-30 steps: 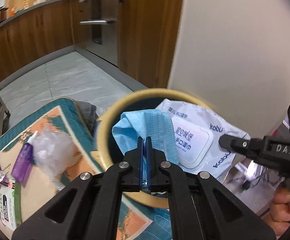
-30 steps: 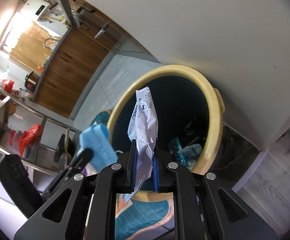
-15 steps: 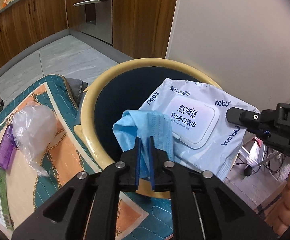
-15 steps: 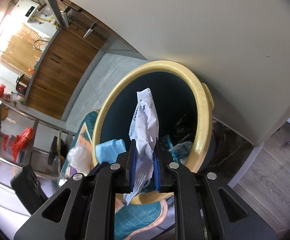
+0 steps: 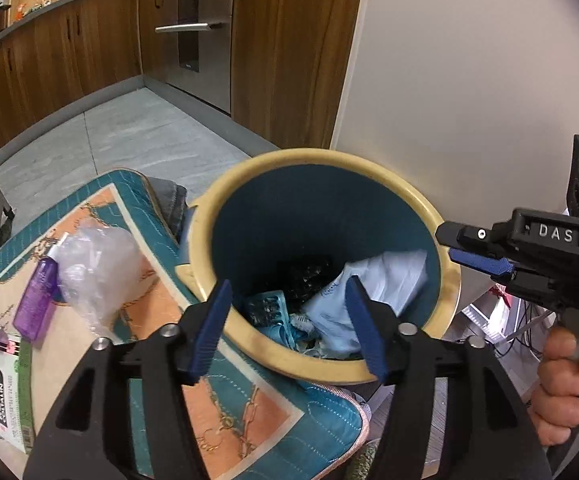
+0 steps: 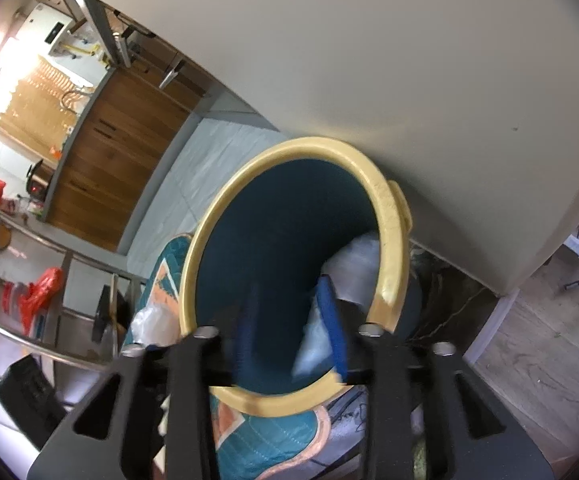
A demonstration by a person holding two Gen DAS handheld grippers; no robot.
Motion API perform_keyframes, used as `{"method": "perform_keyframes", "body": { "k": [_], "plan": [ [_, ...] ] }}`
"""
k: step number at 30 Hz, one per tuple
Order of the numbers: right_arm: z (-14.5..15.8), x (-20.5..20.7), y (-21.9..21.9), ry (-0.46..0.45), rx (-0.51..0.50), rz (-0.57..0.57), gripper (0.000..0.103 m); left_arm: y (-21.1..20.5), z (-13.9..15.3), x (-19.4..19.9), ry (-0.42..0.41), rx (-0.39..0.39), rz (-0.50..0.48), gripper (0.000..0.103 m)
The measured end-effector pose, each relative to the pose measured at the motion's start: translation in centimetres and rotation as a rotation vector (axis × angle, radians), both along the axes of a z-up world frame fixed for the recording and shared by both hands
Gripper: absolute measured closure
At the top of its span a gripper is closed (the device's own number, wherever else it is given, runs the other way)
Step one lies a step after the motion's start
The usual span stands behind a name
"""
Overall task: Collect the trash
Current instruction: 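Open both grippers to drop the wipes packet and mask into the bin, then move both grippers back over the stool toward the remaining trash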
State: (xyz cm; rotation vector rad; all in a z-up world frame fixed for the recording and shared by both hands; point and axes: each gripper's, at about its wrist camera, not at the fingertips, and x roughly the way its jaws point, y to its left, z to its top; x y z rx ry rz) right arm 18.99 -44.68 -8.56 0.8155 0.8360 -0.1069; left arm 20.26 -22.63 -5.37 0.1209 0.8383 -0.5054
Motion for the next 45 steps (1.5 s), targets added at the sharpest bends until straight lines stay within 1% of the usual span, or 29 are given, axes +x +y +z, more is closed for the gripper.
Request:
{"method": "perform_keyframes", "body": {
  "k": [3,8,9,10,12,13,14,16,18,28,31,34,35,37,39,42,45],
  "plan": [
    [0.3,-0.1,-0.1,-0.011,-0.018,-0.009,0.062,1.1,0.8,-0.4,-0.015,-0.009,0.017,0.038],
    [0.3,0.0,0.3,-0.022,-0.022,0.009,0.061,3.2,1.7,-1.0,-0.035,-0.017,0.046,0.035],
    [0.3,0.1,0.5,-0.023,-0.024,0.019,0.059,3.7,1.9,-1.0,-0.037,-0.021,0.054,0.031],
    [0.4,0.2,0.7,-0.025,-0.027,0.027,0.055,4.4,2.0,-1.1,-0.040,-0.025,0.066,0.030],
    [0.5,0.3,1.0,-0.031,-0.038,0.045,0.051,5.6,2.3,-1.3,-0.047,-0.027,0.086,0.028],
    [0.6,0.4,1.3,-0.033,-0.045,0.051,0.051,6.1,2.4,-1.4,-0.049,-0.026,0.093,0.027],
    [0.7,0.4,1.5,-0.037,-0.053,0.061,0.051,6.8,2.5,-1.5,-0.052,-0.023,0.103,0.024],
    [0.9,0.6,1.9,-0.042,-0.065,0.077,0.046,8.3,2.6,-1.5,-0.054,-0.029,0.126,0.022],
    [1.1,0.7,2.4,-0.045,-0.081,0.088,0.046,9.8,2.6,-1.6,-0.049,-0.033,0.146,0.020],
    [1.8,1.2,4.9,-0.060,-0.168,0.161,0.046,16.8,2.1,-1.9,-0.040,0.001,0.246,0.012],
    [2.1,1.6,6.0,-0.065,-0.196,0.198,0.046,19.3,1.9,-1.8,-0.043,0.013,0.293,0.011],
    [2.2,1.7,7.1,-0.067,-0.212,0.235,0.045,22.2,1.8,-1.8,-0.047,0.020,0.361,0.009],
    [2.2,1.8,7.4,-0.067,-0.217,0.248,0.045,23.3,1.6,-1.8,-0.048,0.025,0.393,0.006],
    [2.2,2.0,8.2,-0.067,-0.230,0.269,0.043,25.2,1.1,-1.7,-0.040,0.019,0.447,0.006],
    [2.2,2.2,8.7,-0.068,-0.232,0.282,0.041,26.3,0.7,-1.5,-0.025,0.009,0.471,0.006],
    [2.3,2.6,9.7,-0.070,-0.231,0.309,0.040,27.5,-0.3,-1.1,0.006,-0.006,0.458,0.006],
    [2.5,2.7,10.8,-0.081,-0.218,0.342,0.031,28.2,-1.3,-0.3,0.050,-0.014,0.433,0.006]
  ]
}}
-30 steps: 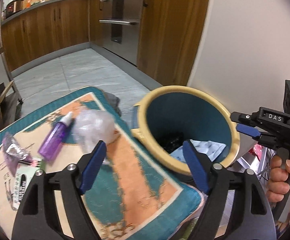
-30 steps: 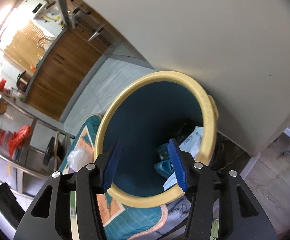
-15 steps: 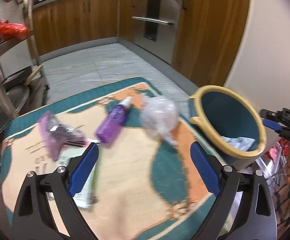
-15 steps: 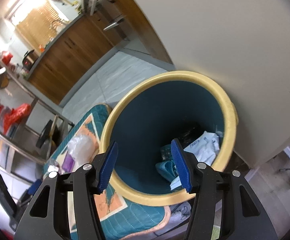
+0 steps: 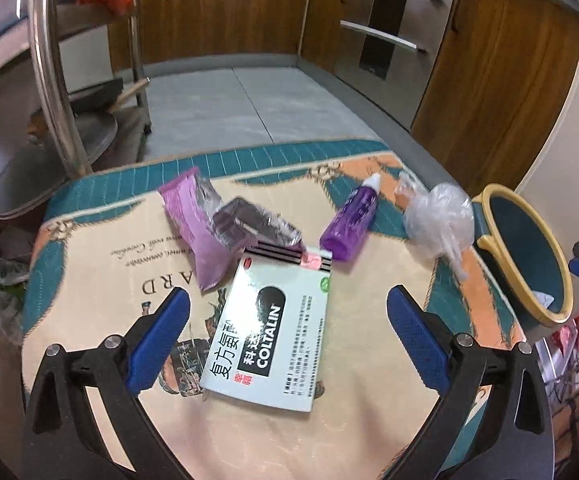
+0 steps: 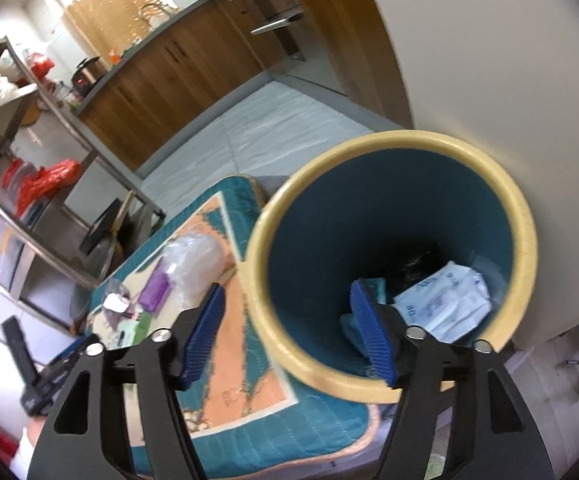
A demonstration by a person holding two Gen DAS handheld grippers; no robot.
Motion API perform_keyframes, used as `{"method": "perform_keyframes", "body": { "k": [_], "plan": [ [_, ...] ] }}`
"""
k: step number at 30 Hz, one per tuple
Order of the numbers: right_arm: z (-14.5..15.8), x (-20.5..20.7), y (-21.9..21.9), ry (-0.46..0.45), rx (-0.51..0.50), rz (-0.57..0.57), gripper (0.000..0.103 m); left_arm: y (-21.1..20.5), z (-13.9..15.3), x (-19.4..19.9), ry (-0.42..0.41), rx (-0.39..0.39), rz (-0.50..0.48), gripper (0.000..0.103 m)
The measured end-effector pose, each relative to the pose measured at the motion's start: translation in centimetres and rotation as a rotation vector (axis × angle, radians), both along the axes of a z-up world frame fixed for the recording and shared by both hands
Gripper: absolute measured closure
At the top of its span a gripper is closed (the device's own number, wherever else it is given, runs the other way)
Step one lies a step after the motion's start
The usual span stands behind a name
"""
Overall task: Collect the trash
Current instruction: 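Move both grippers back over the stool toward the remaining trash, then grasp the clear plastic bag with the right gripper while the left grasps the COLTALIN box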
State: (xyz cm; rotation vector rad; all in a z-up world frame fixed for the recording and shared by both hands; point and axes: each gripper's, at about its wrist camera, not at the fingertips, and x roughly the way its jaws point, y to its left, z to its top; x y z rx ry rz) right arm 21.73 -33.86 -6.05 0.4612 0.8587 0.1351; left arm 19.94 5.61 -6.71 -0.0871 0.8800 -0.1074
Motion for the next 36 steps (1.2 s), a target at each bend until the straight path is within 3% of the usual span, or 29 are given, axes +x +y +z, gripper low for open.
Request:
{"method": "perform_keyframes", "body": {
  "k": [11,14,17,30,34,36],
  "plan": [
    [1.1,1.9,6.5,-0.031,-0.145,0.167,0.029,-0.5,-3.9,1.9,0.105,0.117,-0.093,0.006],
    [1.1,3.1,8.5,-0.034,-0.178,0.210,0.029,-0.9,-4.6,2.0,0.109,0.129,-0.110,0.014],
    [0.6,4.7,10.4,-0.026,-0.205,0.253,0.029,-1.0,-5.3,2.1,0.135,0.118,-0.116,0.030],
    [-2.7,10.5,14.3,0.056,-0.234,0.303,0.029,0.1,-5.0,0.6,0.162,0.041,-0.116,0.031],
    [-3.9,11.7,14.7,0.092,-0.236,0.308,0.029,-0.1,-4.8,-0.6,0.187,0.060,-0.135,0.031],
    [-4.3,11.9,15.0,0.100,-0.232,0.313,0.036,-0.4,-4.8,-1.1,0.190,0.072,-0.137,0.031]
  ]
}}
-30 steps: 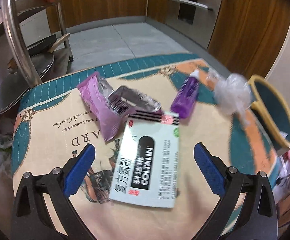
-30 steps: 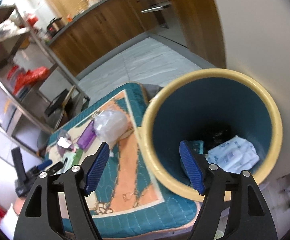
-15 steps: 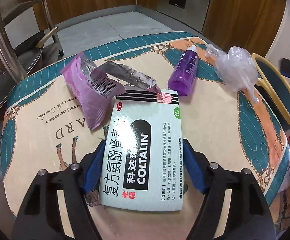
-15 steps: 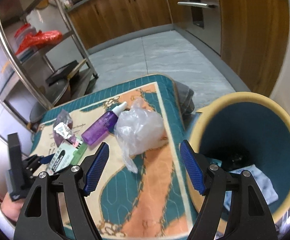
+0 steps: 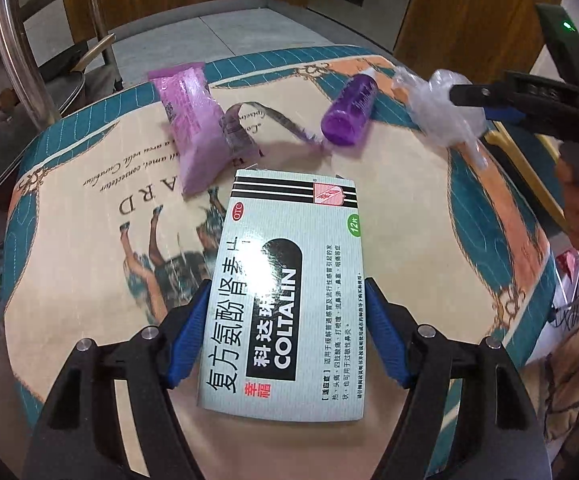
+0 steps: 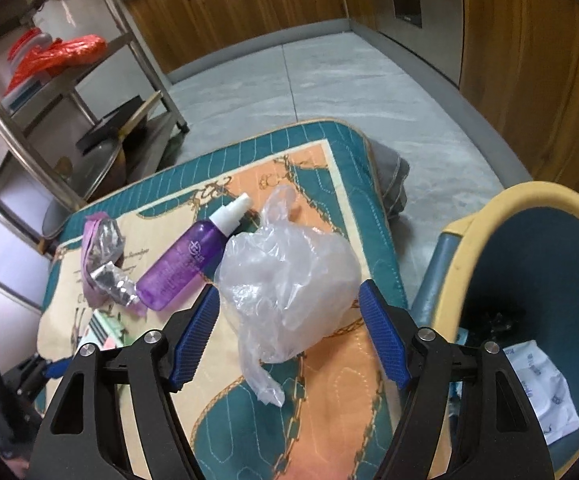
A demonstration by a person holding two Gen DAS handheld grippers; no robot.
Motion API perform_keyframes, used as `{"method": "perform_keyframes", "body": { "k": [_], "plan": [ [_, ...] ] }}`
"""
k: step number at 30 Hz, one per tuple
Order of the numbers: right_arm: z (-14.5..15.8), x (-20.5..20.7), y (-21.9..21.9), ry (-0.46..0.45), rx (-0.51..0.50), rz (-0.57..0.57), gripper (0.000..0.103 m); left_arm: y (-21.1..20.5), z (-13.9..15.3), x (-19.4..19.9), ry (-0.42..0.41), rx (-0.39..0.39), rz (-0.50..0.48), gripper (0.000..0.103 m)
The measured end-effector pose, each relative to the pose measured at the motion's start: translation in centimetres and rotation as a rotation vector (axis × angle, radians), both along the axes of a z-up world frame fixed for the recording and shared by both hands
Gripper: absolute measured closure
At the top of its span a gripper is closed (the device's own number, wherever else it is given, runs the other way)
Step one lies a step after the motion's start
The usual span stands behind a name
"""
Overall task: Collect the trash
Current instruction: 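Grasp the clear plastic bag with the right gripper while the left grasps the COLTALIN box, then carry the plastic bag and COLTALIN box over the teal bin with both grippers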
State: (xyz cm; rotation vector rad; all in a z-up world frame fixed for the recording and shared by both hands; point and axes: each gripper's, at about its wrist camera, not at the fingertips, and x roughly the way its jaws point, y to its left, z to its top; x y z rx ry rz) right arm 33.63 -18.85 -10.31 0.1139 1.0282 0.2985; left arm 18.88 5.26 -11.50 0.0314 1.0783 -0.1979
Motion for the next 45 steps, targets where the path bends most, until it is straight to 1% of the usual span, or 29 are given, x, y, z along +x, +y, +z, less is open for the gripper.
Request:
{"method": "perform_keyframes", "body": {
  "k": [1,2,3,4,6,10,13,14,15,16,23,27,34,37,40,42,45],
  "plan": [
    [-0.2,0.0,0.2,0.006,-0.004,0.008,0.044,-0.1,0.0,-0.1,-0.001,0.008,-0.003,0.031],
    [-0.4,0.0,0.3,0.009,-0.010,0.017,0.050,-0.3,0.0,-0.2,-0.004,0.021,-0.009,0.030],
    [-0.5,0.0,0.4,0.008,-0.013,0.024,0.060,-0.4,0.0,-0.1,-0.004,0.029,-0.011,0.030],
    [-0.5,-0.3,0.5,0.006,-0.013,0.032,0.065,-0.6,-0.1,-0.1,-0.008,0.043,-0.012,0.029],
    [-0.4,-0.6,0.3,0.003,-0.002,0.035,0.071,-0.8,0.0,0.0,-0.014,0.062,-0.009,0.025],
    [0.0,-1.3,-0.3,-0.003,0.021,0.031,0.075,-0.9,0.0,0.2,-0.031,0.081,-0.005,0.022],
    [0.6,-2.0,-0.7,-0.007,0.039,0.023,0.076,-0.7,-0.3,0.6,-0.015,0.051,0.005,0.023],
    [0.8,-2.3,-0.8,-0.011,0.042,0.023,0.076,-0.6,-0.3,0.7,-0.013,0.043,0.008,0.025],
    [1.1,-2.6,-0.8,-0.016,0.042,0.024,0.076,-0.5,-0.3,0.7,-0.014,0.040,0.009,0.029],
    [1.3,-2.8,-0.9,-0.020,0.042,0.025,0.076,-0.5,-0.2,0.7,-0.013,0.028,0.010,0.031],
    [3.3,-5.2,-1.4,-0.052,0.057,0.030,0.077,0.1,0.2,0.3,-0.014,-0.021,0.025,0.032],
    [4.7,-6.7,-2.1,-0.075,0.068,0.025,0.077,0.5,0.9,-0.1,-0.041,-0.040,0.042,0.032],
    [6.6,-9.5,-3.9,-0.113,0.088,0.004,0.077,0.8,2.3,-0.8,-0.093,-0.106,0.069,0.032],
    [7.0,-10.4,-4.7,-0.125,0.095,-0.008,0.077,0.7,2.9,-1.2,-0.115,-0.125,0.083,0.032],
    [7.3,-11.6,-5.6,-0.136,0.113,-0.028,0.077,0.5,3.1,-1.5,-0.132,-0.127,0.093,0.032],
    [7.2,-12.3,-6.3,-0.134,0.137,-0.045,0.077,0.2,3.3,-1.5,-0.139,-0.141,0.097,0.032],
    [7.1,-12.9,-7.0,-0.138,0.142,-0.053,0.077,-0.7,3.7,-1.8,-0.159,-0.153,0.090,0.032]
  ]
}}
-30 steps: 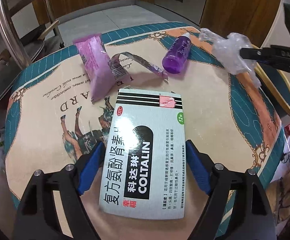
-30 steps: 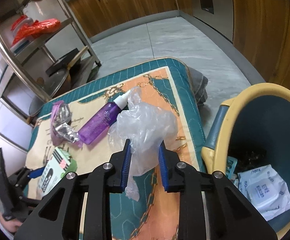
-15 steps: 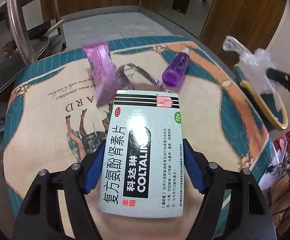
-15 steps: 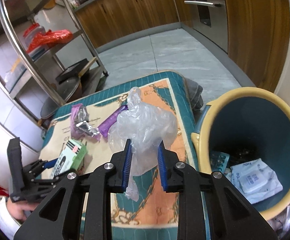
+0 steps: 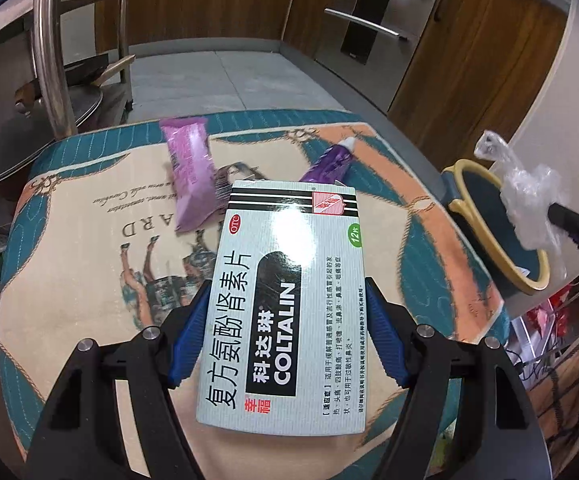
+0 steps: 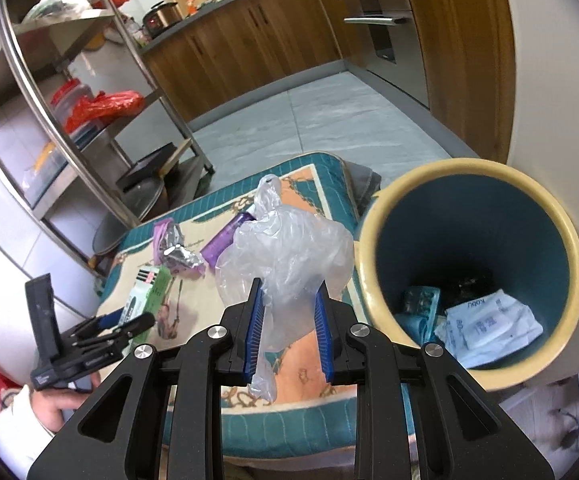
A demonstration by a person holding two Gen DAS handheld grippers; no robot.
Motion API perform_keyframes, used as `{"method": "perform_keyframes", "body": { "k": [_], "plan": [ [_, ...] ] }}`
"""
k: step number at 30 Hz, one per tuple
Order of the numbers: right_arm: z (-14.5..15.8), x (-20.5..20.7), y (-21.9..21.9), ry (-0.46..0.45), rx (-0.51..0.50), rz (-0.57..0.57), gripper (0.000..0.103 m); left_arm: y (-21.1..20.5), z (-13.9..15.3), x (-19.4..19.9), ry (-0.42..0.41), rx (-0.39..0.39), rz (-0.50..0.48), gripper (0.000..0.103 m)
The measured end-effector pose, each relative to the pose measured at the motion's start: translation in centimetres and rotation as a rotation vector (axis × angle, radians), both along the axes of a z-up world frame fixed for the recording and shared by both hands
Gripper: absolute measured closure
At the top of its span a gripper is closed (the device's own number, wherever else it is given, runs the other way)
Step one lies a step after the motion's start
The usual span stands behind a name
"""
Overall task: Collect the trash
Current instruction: 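Carry the plastic bag and COLTALIN box over the teal bin with both grippers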
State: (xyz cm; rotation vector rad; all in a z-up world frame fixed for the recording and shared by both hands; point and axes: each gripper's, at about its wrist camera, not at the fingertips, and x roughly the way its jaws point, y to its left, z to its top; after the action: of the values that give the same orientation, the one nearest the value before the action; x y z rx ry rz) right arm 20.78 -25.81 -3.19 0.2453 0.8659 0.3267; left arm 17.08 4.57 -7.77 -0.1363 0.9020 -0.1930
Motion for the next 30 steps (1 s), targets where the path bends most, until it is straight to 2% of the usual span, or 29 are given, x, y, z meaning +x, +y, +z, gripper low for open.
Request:
{"method": "perform_keyframes", "body": {
  "k": [22,30],
  "plan": [
    [-1.5,-1.3,-8.6,0.011,0.048,-0.171,0.077,-10.1,2.8,0.9,-0.083,0.017,-0.193,0.032],
    [-2.1,-1.9,-10.9,0.016,0.046,-0.224,0.077,-14.0,3.4,1.9,-0.097,-0.009,-0.259,0.032]
  ]
}}
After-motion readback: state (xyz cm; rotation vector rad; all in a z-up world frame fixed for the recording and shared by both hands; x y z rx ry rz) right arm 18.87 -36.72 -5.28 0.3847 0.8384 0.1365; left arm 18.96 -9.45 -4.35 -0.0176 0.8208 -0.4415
